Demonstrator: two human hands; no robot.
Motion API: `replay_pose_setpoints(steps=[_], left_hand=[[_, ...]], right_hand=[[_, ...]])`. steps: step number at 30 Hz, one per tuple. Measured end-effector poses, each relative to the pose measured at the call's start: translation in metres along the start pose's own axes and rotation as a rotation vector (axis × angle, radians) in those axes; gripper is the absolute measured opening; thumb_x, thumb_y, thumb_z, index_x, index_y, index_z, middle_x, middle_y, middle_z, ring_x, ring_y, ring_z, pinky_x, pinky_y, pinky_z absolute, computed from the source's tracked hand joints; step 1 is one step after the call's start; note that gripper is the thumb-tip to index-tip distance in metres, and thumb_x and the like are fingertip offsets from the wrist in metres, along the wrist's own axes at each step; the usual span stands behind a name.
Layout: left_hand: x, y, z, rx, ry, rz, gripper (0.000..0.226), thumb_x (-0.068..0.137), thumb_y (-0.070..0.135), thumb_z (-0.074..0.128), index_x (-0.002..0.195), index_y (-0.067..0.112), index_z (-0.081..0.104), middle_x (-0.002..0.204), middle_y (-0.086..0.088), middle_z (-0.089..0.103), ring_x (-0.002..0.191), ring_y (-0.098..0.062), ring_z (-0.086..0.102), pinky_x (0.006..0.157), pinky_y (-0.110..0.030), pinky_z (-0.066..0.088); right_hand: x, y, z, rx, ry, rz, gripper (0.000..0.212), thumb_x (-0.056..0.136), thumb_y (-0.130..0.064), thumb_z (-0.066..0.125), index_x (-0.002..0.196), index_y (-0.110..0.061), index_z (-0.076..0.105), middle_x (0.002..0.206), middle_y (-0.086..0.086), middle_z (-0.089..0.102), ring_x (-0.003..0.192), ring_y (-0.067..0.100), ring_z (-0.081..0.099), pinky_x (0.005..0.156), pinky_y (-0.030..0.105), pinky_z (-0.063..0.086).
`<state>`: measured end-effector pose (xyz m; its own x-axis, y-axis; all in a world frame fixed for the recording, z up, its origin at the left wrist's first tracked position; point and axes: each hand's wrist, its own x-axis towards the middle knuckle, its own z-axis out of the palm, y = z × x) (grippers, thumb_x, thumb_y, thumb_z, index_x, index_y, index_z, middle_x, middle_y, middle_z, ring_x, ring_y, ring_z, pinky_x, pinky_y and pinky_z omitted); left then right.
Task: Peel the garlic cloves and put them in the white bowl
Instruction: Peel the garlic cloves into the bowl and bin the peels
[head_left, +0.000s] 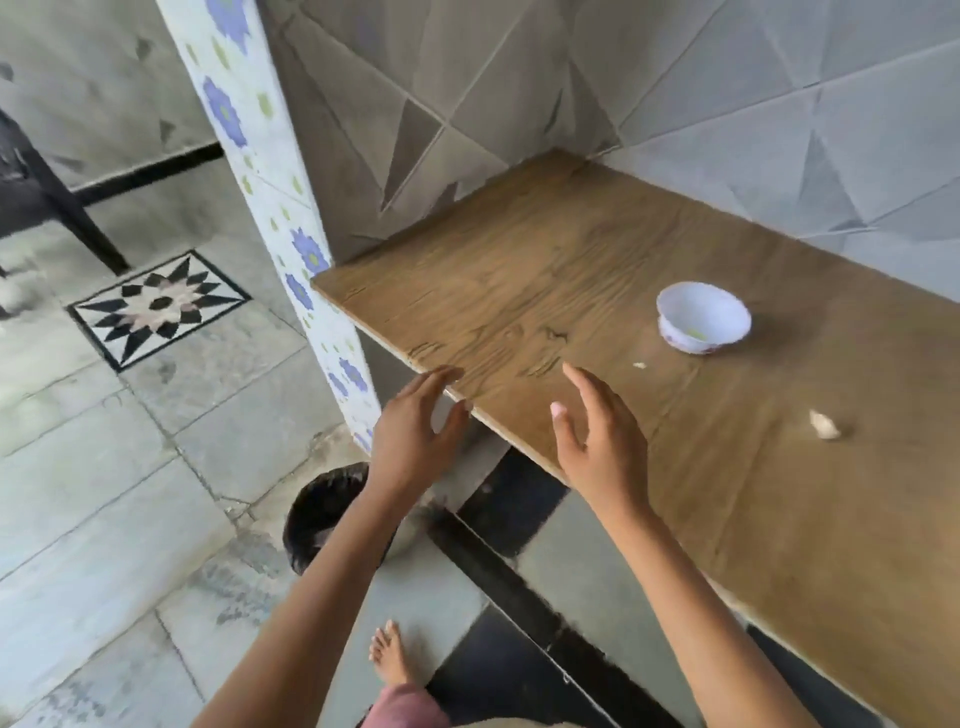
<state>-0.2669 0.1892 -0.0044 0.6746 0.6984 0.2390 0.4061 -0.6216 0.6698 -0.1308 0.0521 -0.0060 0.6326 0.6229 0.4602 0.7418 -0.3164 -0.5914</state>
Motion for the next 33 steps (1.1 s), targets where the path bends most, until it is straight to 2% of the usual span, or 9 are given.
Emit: replay_pose_setpoints(steps=[4, 10, 13, 16, 18, 21, 25, 29, 33], left_hand=[[0.012, 0.067, 0.04, -0.007, -0.083, 0.132, 0.031, 0.091, 0.029, 0.059, 0.122, 0.021, 0.06, 0.128, 0.005, 0.06, 0.11, -0.021, 0.06, 0.083, -0.031, 0.047], [0.042, 0.132, 0.12, 0.19, -0.374, 0.347, 0.037, 0.091, 0.026, 0.056, 0.127, 0.022, 0.055, 0.135, 0.003, 0.054, 0.118, -0.018, 0.054, 0.095, -0.03, 0.046], [0.061, 0.149, 0.149, 0.239, -0.426, 0.378, 0.042, 0.09, 0.011, 0.052, 0.13, 0.023, 0.054, 0.14, 0.003, 0.049, 0.117, -0.02, 0.055, 0.091, -0.031, 0.047], [0.086, 0.154, 0.169, 0.315, -0.446, 0.415, 0.048, 0.089, -0.001, 0.045, 0.132, 0.02, 0.054, 0.14, -0.003, 0.046, 0.12, -0.024, 0.053, 0.091, -0.037, 0.049], [0.102, 0.154, 0.181, 0.397, -0.468, 0.451, 0.045, 0.089, -0.004, 0.042, 0.126, 0.018, 0.057, 0.131, -0.006, 0.051, 0.112, -0.025, 0.055, 0.084, -0.037, 0.051], [0.115, 0.152, 0.193, 0.402, -0.509, 0.438, 0.031, 0.09, 0.002, 0.041, 0.11, 0.013, 0.062, 0.108, -0.008, 0.06, 0.079, -0.022, 0.054, 0.064, -0.03, 0.042], [0.134, 0.157, 0.186, 0.237, -0.489, 0.511, 0.019, 0.085, 0.011, 0.054, 0.092, 0.018, 0.07, 0.09, 0.002, 0.069, 0.073, -0.017, 0.059, 0.055, -0.021, 0.038], [0.174, 0.19, 0.179, -0.093, -0.404, 0.572, 0.015, 0.08, 0.005, 0.062, 0.086, 0.011, 0.074, 0.089, -0.002, 0.073, 0.073, -0.015, 0.063, 0.064, -0.02, 0.04], [0.207, 0.226, 0.204, 0.212, -0.586, 0.657, 0.021, 0.088, 0.008, 0.054, 0.099, 0.008, 0.071, 0.104, -0.009, 0.069, 0.094, -0.026, 0.063, 0.079, -0.028, 0.048]], right_hand=[[-0.027, 0.047, -0.072, -0.132, 0.118, 0.123, 0.037, 0.084, -0.009, 0.065, 0.12, -0.002, 0.061, 0.116, 0.013, 0.065, 0.103, 0.031, 0.063, 0.086, 0.04, 0.05], [-0.063, 0.104, -0.129, -0.401, 0.153, 0.323, 0.043, 0.087, -0.018, 0.062, 0.126, 0.0, 0.057, 0.126, 0.02, 0.058, 0.114, 0.035, 0.056, 0.095, 0.045, 0.045], [-0.064, 0.121, -0.131, -0.534, 0.017, 0.473, 0.053, 0.097, -0.036, 0.042, 0.142, -0.009, 0.038, 0.149, 0.012, 0.036, 0.138, 0.027, 0.032, 0.112, 0.041, 0.025], [-0.068, 0.133, -0.127, -0.602, -0.067, 0.586, 0.061, 0.098, -0.049, 0.026, 0.149, -0.018, 0.02, 0.157, 0.006, 0.015, 0.145, 0.022, 0.011, 0.117, 0.039, 0.007], [-0.072, 0.139, -0.126, -0.636, -0.123, 0.641, 0.065, 0.096, -0.056, 0.02, 0.151, -0.021, 0.011, 0.159, 0.004, 0.006, 0.146, 0.022, 0.002, 0.117, 0.04, 0.001], [-0.074, 0.146, -0.126, -0.652, -0.133, 0.68, 0.067, 0.094, -0.059, 0.018, 0.151, -0.024, 0.009, 0.159, 0.001, 0.003, 0.146, 0.02, -0.001, 0.117, 0.039, -0.003], [-0.078, 0.15, -0.123, -0.668, -0.137, 0.702, 0.068, 0.093, -0.061, 0.016, 0.15, -0.026, 0.005, 0.159, -0.002, -0.001, 0.145, 0.017, -0.006, 0.115, 0.036, -0.008], [-0.079, 0.151, -0.119, -0.649, -0.144, 0.717, 0.071, 0.091, -0.064, 0.013, 0.15, -0.028, 0.002, 0.158, -0.002, -0.008, 0.144, 0.016, -0.012, 0.114, 0.035, -0.013], [-0.076, 0.151, -0.119, -0.646, -0.123, 0.716, 0.072, 0.089, -0.065, 0.011, 0.15, -0.028, 0.004, 0.158, -0.003, -0.005, 0.144, 0.015, -0.011, 0.115, 0.035, -0.011]])
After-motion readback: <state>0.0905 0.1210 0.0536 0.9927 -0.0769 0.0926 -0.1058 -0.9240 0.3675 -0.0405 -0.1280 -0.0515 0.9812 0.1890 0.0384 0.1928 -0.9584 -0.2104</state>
